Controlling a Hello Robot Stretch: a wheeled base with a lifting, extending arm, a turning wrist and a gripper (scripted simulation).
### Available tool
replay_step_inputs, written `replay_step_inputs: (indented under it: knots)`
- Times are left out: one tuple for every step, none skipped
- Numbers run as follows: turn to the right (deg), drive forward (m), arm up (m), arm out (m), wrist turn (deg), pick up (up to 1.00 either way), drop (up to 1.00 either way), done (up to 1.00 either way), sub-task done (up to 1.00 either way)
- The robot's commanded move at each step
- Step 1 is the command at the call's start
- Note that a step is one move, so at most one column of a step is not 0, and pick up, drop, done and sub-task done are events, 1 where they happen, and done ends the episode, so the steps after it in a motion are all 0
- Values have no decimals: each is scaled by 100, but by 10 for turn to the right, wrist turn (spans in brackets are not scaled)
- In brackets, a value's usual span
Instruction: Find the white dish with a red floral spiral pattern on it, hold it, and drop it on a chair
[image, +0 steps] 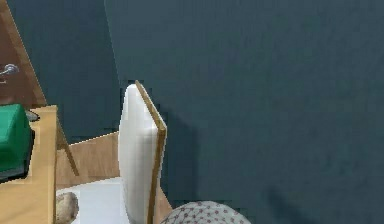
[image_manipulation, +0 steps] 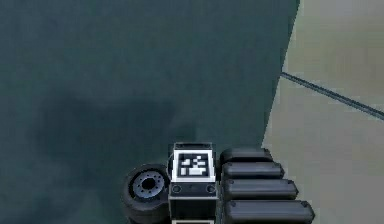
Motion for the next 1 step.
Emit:
replay_step_inputs:
  knots:
    - [-180,0,0,0,0,0,0,0,0]
